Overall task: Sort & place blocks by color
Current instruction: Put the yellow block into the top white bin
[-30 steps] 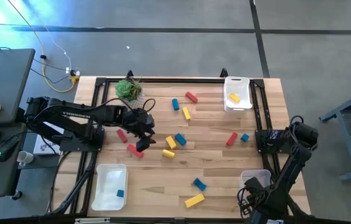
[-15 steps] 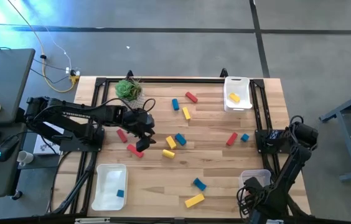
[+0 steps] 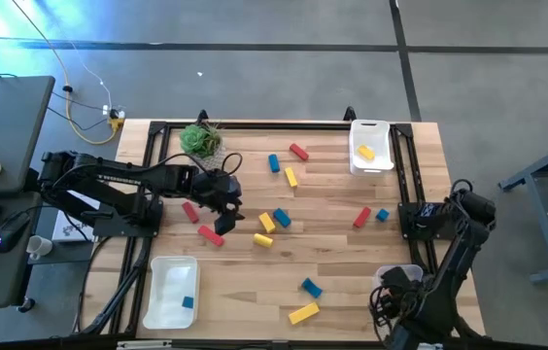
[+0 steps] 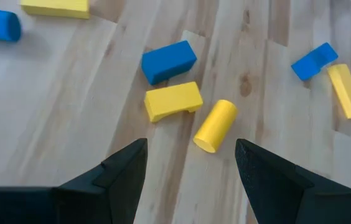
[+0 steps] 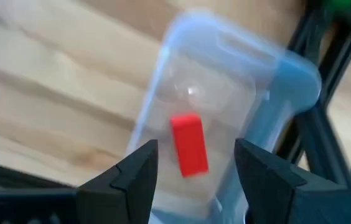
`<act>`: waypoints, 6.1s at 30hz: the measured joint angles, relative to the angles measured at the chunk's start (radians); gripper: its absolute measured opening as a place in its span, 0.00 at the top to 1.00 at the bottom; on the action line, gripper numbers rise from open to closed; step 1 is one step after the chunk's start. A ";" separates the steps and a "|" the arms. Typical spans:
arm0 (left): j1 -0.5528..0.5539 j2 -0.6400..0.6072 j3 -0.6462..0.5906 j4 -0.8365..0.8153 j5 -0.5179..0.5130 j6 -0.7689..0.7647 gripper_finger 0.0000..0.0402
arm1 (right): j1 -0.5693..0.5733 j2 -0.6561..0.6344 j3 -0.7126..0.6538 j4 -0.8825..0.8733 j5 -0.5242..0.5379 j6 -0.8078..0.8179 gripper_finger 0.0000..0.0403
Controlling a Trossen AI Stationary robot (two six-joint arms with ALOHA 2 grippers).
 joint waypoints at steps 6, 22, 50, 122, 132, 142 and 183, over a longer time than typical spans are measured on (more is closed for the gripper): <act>0.005 0.000 0.000 -0.001 -0.066 -0.004 0.42 | -0.087 -0.020 0.046 -0.028 0.175 -0.130 0.51; 0.063 0.000 0.000 -0.008 -0.143 -0.106 0.42 | -0.421 -0.148 0.044 -0.024 0.444 -0.691 0.51; 0.063 0.000 0.000 -0.135 -0.191 -0.327 0.42 | -1.070 -0.166 0.043 0.594 0.521 -1.604 0.51; 0.063 0.000 0.000 -0.270 -0.317 -0.463 0.42 | -1.329 0.378 0.045 0.675 0.076 -1.755 0.83; 0.062 0.000 0.000 -0.275 -0.317 -0.473 0.42 | -1.319 0.260 0.038 0.491 0.179 -1.807 0.83; 0.062 0.000 0.000 -0.274 -0.317 -0.499 0.42 | -1.318 0.086 0.018 0.401 0.316 -1.835 0.83; -0.147 0.000 0.000 -0.317 -0.130 -0.286 0.42 | -1.832 -0.587 -0.706 0.708 0.331 -1.711 0.77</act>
